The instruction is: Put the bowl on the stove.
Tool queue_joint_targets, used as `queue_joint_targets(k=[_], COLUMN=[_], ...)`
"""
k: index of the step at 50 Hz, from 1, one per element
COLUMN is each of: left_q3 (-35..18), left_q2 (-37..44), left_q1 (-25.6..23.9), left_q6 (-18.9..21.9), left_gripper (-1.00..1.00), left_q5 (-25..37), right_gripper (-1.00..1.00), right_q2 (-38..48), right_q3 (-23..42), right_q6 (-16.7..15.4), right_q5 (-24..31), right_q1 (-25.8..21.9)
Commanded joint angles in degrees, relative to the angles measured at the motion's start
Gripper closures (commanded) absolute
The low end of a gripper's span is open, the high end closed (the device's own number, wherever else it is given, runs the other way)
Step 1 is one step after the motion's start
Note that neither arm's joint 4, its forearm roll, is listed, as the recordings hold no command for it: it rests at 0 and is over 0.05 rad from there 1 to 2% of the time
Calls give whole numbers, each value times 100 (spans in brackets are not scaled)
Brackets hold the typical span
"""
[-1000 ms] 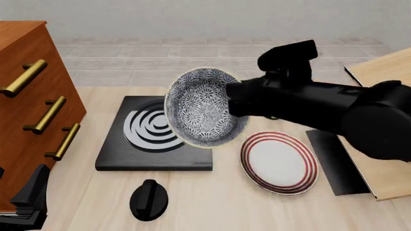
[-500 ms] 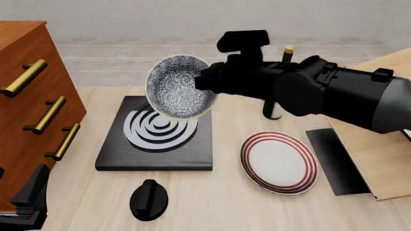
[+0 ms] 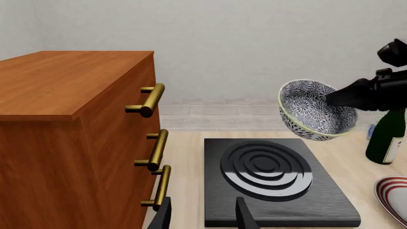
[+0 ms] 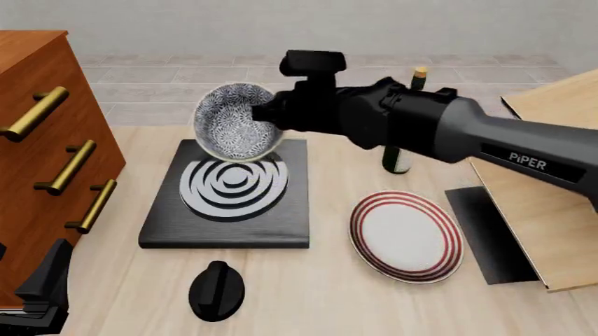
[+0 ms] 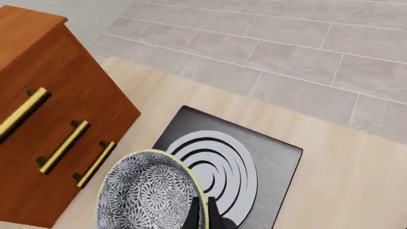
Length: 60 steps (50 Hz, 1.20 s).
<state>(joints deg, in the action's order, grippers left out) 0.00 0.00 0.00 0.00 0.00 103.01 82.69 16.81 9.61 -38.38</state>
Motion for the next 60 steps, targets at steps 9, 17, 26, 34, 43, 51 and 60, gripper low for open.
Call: queue_joint_targets(k=[9,17,26,34,43,51,60], left_q3=[0,0,0,0,0,0,0], left_q2=[0,0,0,0,0,0,0], left_q1=[0,0,0,0,0,0,0], left_q6=[0,0,0,0,0,0,0], left_gripper=[-100,-100,-100,-100,-100,-100,-100], left_q5=[0,0,0,0,0,0,0], right_gripper=[100,100,100,100,100,100,100], right_q2=[884,1239,1526,1682,1885,1958,1995], right_q3=[793,1111,1402,1425,1402,1326,1294], right_q6=[158,150,113,179,203,282,289], right_q5=[16,54,124,48,-57,-162,-183], right_q1=[2,79,192,158,126,122,116])
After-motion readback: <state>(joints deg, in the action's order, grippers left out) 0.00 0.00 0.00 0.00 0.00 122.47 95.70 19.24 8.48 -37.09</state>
